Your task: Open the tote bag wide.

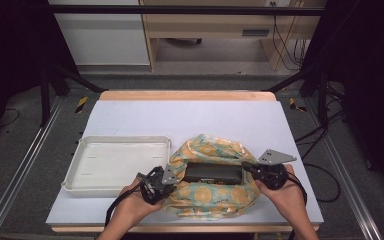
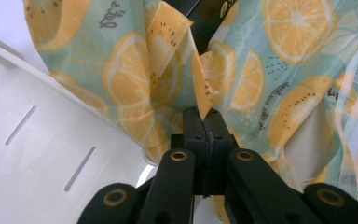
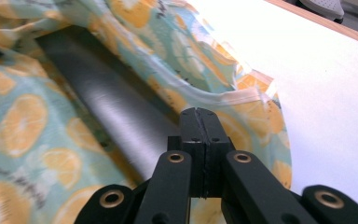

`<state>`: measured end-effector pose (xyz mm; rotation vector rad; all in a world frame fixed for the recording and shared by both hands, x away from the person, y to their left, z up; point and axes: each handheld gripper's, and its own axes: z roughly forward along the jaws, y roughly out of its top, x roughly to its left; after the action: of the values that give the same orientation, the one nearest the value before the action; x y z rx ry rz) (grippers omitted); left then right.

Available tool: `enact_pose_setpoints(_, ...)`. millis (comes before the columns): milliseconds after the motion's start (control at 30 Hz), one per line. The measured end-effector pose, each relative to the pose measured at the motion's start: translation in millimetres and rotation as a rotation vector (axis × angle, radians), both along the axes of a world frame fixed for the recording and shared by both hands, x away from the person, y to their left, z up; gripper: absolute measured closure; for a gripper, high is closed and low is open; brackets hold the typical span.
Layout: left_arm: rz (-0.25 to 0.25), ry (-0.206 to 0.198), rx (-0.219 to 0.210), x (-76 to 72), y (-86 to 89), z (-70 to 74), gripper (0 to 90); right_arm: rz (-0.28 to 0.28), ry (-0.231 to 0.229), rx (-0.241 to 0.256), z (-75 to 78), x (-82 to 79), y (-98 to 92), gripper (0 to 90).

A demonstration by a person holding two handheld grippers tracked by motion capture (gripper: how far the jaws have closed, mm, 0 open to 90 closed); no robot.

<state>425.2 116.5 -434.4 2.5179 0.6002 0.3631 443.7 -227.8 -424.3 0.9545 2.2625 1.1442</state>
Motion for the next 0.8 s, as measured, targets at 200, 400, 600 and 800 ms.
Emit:
enact_pose_setpoints(200,0.005,-0.003,-0.014,-1.0,-0.6,-1.1,90.0,-0.028,0.018,0.013,-9.4,16.5,-3.0,90.0)
enact_pose_setpoints(400,0.007,-0.008,-0.017,-3.3,-2.4,-3.9,90.0,-0.049,0.037,0.021,-18.9,27.1,-6.8,90.0)
enact_pose_setpoints(600,0.005,-0.004,-0.016,-6.0,-3.5,-9.4,90.0,-0.063,0.072,0.030,-27.0,35.8,-8.1,90.0)
enact_pose_setpoints(800,0.003,0.000,-0.002,-7.5,-4.3,-15.7,90.0,-0.085,0.105,0.024,-35.6,42.7,-8.9,90.0)
